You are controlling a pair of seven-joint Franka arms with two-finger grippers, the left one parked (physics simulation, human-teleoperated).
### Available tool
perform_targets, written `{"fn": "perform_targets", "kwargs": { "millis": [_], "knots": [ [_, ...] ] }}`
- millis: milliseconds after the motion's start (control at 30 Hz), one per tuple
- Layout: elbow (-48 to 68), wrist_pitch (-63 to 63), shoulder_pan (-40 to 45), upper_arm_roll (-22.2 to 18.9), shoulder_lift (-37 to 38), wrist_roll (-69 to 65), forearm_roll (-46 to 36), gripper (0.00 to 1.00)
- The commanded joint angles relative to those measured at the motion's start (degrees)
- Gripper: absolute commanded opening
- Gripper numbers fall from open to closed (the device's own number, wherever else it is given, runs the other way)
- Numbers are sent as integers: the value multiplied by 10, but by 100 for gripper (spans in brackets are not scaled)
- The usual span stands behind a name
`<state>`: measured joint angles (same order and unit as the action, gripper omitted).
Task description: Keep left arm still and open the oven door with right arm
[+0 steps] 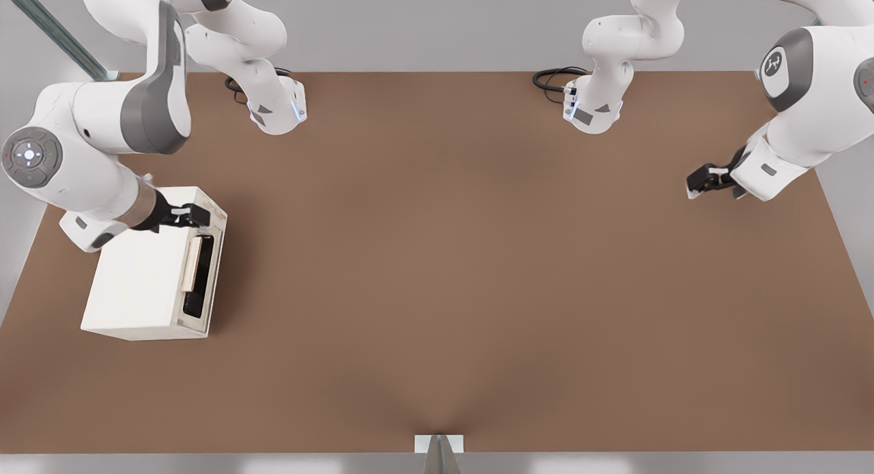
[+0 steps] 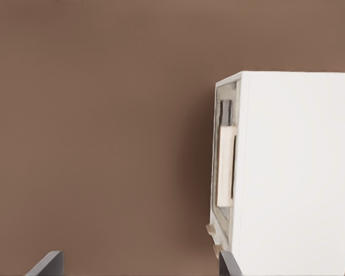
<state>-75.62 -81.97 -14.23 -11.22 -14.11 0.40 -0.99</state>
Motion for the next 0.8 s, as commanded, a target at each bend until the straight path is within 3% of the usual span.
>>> {"fn": "perform_targets", "kwargs": {
  "millis": [0, 67, 100, 133, 200, 267, 300, 500, 633, 767],
  "knots": [
    [0, -45, -1, 0, 0, -27, -2, 100],
    [1, -48, -7, 7, -10, -30, 3, 100],
    [6, -48, -13, 9, -22, -61, 23, 95],
    [22, -39, -73, 16, -40, -92, 171, 0],
    [93, 73, -146, 15, -161, -76, 318, 0],
    [95, 121, -150, 13, -237, -22, 448, 0],
    [88, 106, -127, 11, -267, -19, 462, 0],
    [-35, -20, -114, 17, -239, 159, 475, 0],
    [-115, -23, -120, 17, -219, 240, 473, 0],
    [-116, -28, -105, 11, -216, 266, 470, 0]
  ]
}}
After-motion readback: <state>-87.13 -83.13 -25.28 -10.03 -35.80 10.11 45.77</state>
